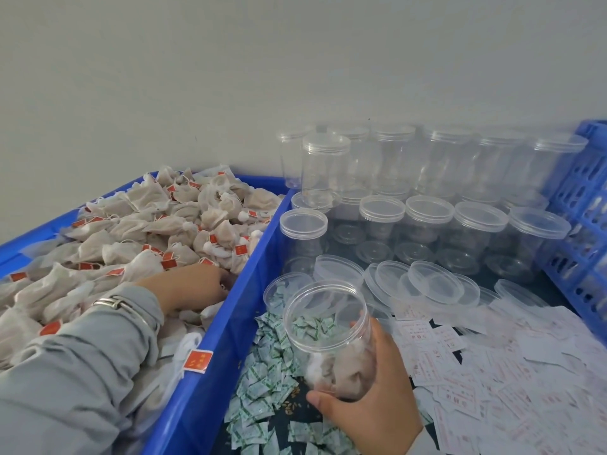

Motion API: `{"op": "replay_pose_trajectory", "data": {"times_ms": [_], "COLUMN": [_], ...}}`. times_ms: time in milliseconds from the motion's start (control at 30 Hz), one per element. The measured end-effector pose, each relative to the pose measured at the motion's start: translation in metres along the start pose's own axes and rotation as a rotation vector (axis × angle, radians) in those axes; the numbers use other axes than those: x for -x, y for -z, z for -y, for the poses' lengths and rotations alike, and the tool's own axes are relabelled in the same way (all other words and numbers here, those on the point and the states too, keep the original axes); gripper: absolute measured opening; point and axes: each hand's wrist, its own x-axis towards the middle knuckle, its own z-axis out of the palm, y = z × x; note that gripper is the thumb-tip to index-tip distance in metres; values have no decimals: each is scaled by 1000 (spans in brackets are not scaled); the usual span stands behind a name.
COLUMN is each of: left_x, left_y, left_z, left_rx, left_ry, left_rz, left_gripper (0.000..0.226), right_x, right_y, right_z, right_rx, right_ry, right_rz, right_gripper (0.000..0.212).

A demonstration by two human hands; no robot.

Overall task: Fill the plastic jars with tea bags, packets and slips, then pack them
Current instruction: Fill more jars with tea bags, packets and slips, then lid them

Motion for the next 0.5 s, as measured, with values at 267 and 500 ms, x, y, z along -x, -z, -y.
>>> {"op": "replay_pose_trajectory", "data": {"times_ms": [267,500], "left_x": [-3,-1], "left_y": [0,-1], "left_z": [-11,-7], "left_rx": [-7,54], "left_ry": [31,16], "left_rz": [14,-86], "left_gripper": [29,14], "right_x": [0,0], "right_y": [-3,-4], "right_z": [-3,-5], "right_rx": [77,94], "right_ry": [-4,-16], "right_rz": [-66,-109], "right_gripper": [104,103]}}
